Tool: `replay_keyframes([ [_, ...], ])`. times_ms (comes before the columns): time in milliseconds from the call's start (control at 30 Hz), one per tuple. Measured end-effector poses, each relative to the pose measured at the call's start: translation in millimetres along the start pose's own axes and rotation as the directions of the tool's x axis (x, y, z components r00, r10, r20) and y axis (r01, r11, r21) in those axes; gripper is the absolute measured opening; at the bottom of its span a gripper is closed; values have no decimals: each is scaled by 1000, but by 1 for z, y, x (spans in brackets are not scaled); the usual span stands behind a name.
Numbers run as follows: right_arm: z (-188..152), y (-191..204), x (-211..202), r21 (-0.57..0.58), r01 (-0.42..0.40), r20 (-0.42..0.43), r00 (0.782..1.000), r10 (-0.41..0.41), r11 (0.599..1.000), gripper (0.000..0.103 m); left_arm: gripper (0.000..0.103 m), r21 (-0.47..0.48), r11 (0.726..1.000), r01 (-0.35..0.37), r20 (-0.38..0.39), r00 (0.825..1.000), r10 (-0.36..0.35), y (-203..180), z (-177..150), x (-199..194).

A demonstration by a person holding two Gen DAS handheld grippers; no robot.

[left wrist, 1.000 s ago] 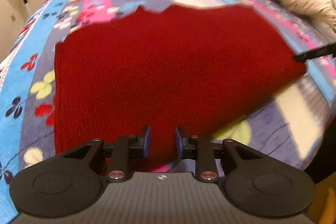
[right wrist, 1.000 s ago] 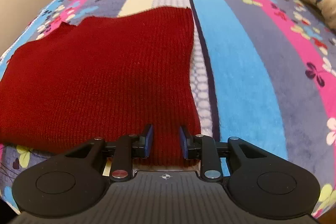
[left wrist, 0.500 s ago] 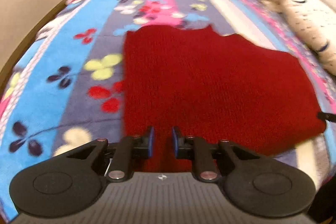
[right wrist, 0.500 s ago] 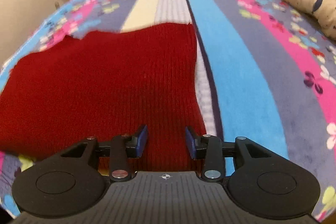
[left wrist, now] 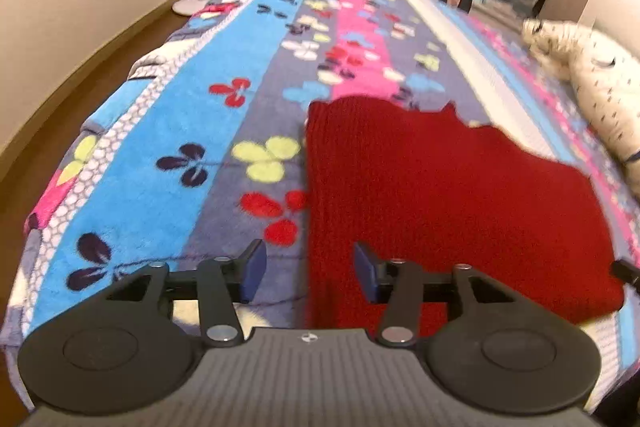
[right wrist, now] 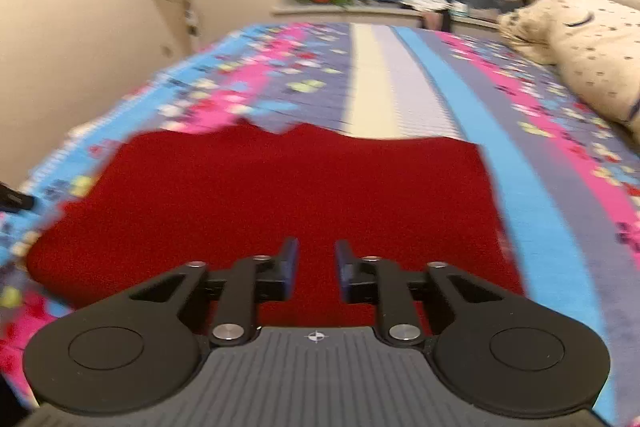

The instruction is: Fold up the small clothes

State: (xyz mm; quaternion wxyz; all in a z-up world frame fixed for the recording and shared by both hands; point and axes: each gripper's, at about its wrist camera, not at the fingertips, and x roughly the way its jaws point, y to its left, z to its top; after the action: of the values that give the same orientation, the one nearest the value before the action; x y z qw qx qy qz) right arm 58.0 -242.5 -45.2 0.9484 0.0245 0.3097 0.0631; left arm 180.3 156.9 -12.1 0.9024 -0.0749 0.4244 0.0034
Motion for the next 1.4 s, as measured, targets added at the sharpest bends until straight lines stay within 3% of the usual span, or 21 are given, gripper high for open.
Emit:
replay_keyframes([
  [167, 4, 53, 6, 22, -91, -9, 996, 91, 996, 17, 54, -6, 1000, -19, -24, 1000, 19, 13, -2, 7],
  [333, 3, 105, 19, -12, -118, -40, 992, 117, 993, 24, 56, -11, 1000, -14, -25, 1000, 14, 21, -3, 6],
  [500, -10, 159, 32, -104, -176, -78, 983, 168, 979, 25, 56, -36, 999, -11, -32, 999, 10, 32, -3, 4],
  [633, -21, 193, 48, -127, -245, -154, 962, 225, 961, 37, 56, -63, 998, -11, -32, 999, 9, 43, -3, 2],
  [700, -26, 204, 61, -101, -291, -215, 940, 265, 951, 42, 56, -81, 997, -10, -33, 999, 8, 49, -3, 1],
  [833, -30, 221, 66, -156, -264, -194, 953, 233, 952, 47, 56, -111, 994, -14, -31, 999, 10, 62, -3, -2],
  [1000, -27, 241, 65, -294, -264, -172, 960, 221, 919, 46, 56, -139, 990, -19, -31, 999, 15, 73, -2, -3],
  [1233, -26, 252, 55, -296, -306, -160, 950, 269, 905, 46, 56, -159, 987, -18, -25, 1000, 14, 79, 0, -4],
  [1333, -31, 258, 58, -326, -329, -192, 941, 279, 886, 55, 56, -166, 986, -17, -27, 1000, 12, 79, 1, -4],
  [1400, -31, 260, 55, -324, -348, -198, 934, 296, 880, 55, 56, -169, 985, -19, -30, 999, 14, 80, 1, -3],
])
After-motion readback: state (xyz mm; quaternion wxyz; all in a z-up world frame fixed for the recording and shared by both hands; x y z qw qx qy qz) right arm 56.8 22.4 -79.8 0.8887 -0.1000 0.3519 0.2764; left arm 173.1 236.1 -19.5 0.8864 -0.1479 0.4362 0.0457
